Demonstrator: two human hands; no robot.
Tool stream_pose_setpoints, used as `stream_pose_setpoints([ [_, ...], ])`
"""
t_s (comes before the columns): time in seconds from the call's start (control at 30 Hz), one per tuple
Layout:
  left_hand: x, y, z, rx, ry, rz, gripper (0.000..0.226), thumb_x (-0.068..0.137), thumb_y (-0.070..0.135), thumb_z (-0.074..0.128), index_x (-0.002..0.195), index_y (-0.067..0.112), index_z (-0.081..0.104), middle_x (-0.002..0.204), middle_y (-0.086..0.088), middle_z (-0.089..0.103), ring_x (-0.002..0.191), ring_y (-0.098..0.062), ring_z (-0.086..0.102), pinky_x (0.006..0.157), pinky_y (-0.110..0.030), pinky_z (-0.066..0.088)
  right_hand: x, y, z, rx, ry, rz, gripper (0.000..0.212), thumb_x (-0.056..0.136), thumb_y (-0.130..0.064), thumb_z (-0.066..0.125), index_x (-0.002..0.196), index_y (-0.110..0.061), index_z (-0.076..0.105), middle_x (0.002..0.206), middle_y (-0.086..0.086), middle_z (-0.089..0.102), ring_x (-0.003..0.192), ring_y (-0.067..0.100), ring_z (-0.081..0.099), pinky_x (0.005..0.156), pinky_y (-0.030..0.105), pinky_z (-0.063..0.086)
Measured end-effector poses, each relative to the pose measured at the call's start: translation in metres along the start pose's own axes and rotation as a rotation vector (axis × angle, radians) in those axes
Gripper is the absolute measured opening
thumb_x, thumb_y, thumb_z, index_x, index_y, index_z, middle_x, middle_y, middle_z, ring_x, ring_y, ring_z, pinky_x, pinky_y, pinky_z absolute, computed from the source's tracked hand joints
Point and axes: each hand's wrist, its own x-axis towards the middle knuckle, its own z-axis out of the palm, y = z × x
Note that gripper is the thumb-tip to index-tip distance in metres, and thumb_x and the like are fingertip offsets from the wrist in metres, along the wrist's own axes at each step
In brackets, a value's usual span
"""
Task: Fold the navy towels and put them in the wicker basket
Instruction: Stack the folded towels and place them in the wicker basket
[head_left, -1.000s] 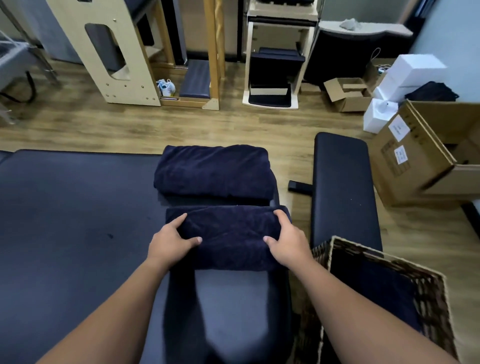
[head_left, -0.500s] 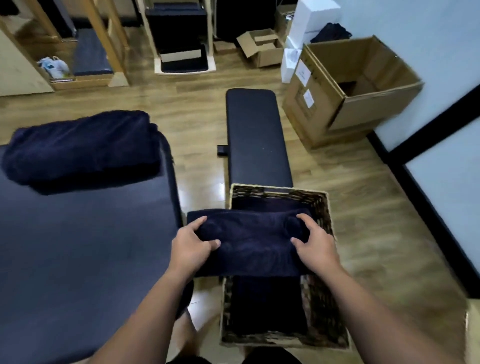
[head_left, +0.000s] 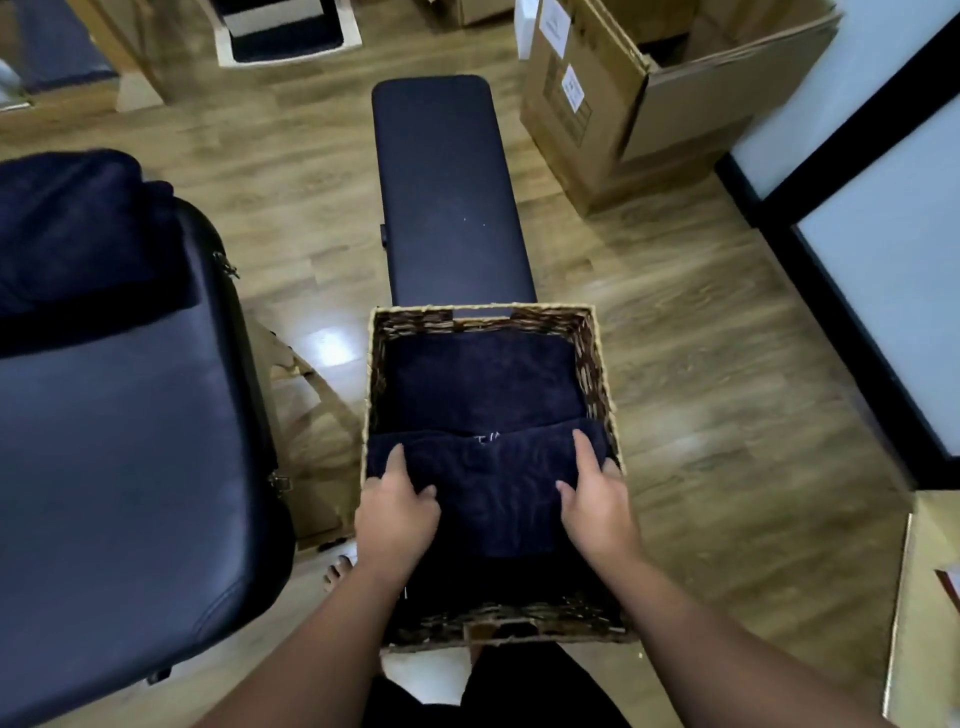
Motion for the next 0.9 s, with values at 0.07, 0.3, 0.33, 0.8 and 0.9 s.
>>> stream_pose_setpoints([
  [0.07,-0.001,0.004,0.011,0.186,-0.039,0.059,0.076,0.096,0.018,0.057,0.159,0.010,0.015,0.152,-0.033,0.022,0.133,-0.046,0.042,0.109,-0.042,0.037,0.000,-0.001,0.009,-0.081,-0.002,-0.024,0.074,0.098,-0.027,0.058,0.160,-0.016,0.019,0.159,0.028,0.015,0.143,0.043,0.030,0.115,0.043,0.032],
  [0.3,-0.011,-0.001,0.045,0.643,-0.086,0.284,0.094,0.090,0.043,0.059,0.160,0.011,0.005,0.161,-0.029,0.002,0.141,-0.045,0.023,0.110,-0.051,0.035,-0.006,-0.014,0.024,-0.277,-0.109,-0.087,0.082,0.091,-0.046,0.063,0.158,-0.019,0.024,0.161,0.022,0.008,0.137,0.042,0.030,0.102,0.048,0.045],
  [0.33,-0.005,-0.001,0.050,0.603,-0.162,0.211,0.098,0.092,0.049,0.056,0.160,0.014,-0.005,0.160,-0.033,-0.007,0.145,-0.048,0.017,0.114,-0.053,0.031,-0.003,-0.013,0.028,-0.235,-0.193,-0.034,0.084,0.094,-0.049,0.059,0.160,-0.020,0.016,0.163,0.022,-0.001,0.143,0.044,0.022,0.109,0.047,0.040],
  [0.8,0.072,-0.030,0.066,0.092,-0.358,0.026,0.125,0.084,0.035,0.080,0.158,0.029,-0.021,0.166,-0.018,-0.016,0.155,-0.036,0.004,0.125,-0.044,0.017,0.070,0.002,0.058,0.012,-0.439,0.065,0.108,0.089,-0.057,0.067,0.160,-0.031,-0.009,0.168,0.010,-0.013,0.152,0.044,-0.006,0.123,0.044,0.010],
  [0.9,0.059,-0.023,0.050,0.065,-0.315,0.042,0.098,0.090,0.035,0.073,0.161,0.012,0.009,0.166,-0.020,0.013,0.151,-0.033,0.025,0.121,-0.033,0.024,0.060,-0.001,0.044,0.000,-0.418,0.050,0.099,0.091,-0.056,0.064,0.162,-0.025,0.003,0.168,0.013,-0.002,0.153,0.041,0.005,0.124,0.043,0.017],
])
